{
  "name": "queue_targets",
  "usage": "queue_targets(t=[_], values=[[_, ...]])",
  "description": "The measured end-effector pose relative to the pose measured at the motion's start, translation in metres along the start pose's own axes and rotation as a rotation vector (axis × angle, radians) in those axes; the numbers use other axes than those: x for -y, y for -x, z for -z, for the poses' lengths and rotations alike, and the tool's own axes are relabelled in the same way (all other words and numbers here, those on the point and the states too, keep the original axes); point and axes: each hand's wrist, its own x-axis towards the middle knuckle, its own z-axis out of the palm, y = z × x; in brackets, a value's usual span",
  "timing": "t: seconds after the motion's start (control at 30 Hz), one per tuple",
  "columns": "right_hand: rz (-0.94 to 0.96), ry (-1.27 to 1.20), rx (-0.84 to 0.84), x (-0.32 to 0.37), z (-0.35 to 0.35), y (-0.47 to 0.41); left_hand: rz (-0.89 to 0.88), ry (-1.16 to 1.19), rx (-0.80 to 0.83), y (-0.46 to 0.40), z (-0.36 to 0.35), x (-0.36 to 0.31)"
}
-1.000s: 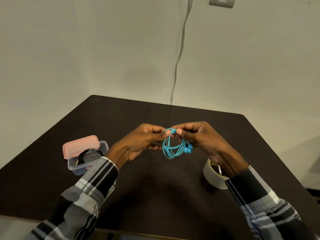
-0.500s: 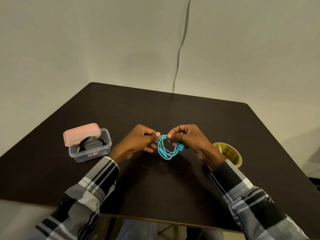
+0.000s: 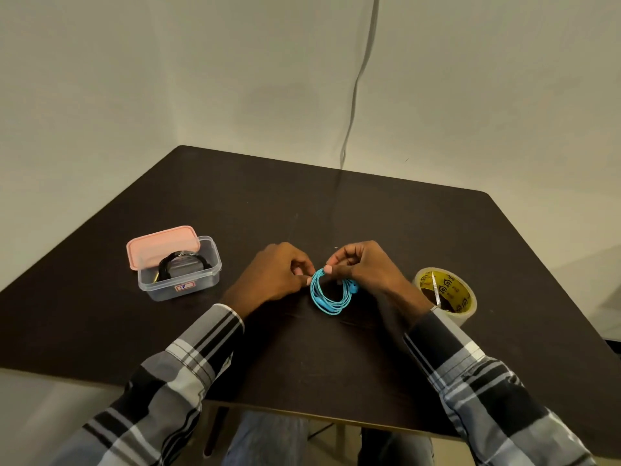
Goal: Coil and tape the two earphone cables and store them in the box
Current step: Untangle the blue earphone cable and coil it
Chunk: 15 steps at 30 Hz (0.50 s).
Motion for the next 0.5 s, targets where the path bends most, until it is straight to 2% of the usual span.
queue_targets(t=[0.1,0.17,0.23,0.5], values=[[0.085,0.201,-0.161,-0.014,-0.012,-0.003,-0.047,-0.17,-0.092,0.006,-0.012,0.0],[0.139,0.411,-0.248,-0.017,-0.015,-0.002,-0.098,-0.19,-0.14,0.011,-0.018,0.002],[0.141,0.511,-0.27,-0.015,-0.016,0.0,-0.147,-0.183,-0.184,0.014,-0.02,0.005],[0.142,0.419,-0.234,-0.013,-0.011,0.0,-0.139,-0.118,-0.209,0.01,-0.021,0.009]])
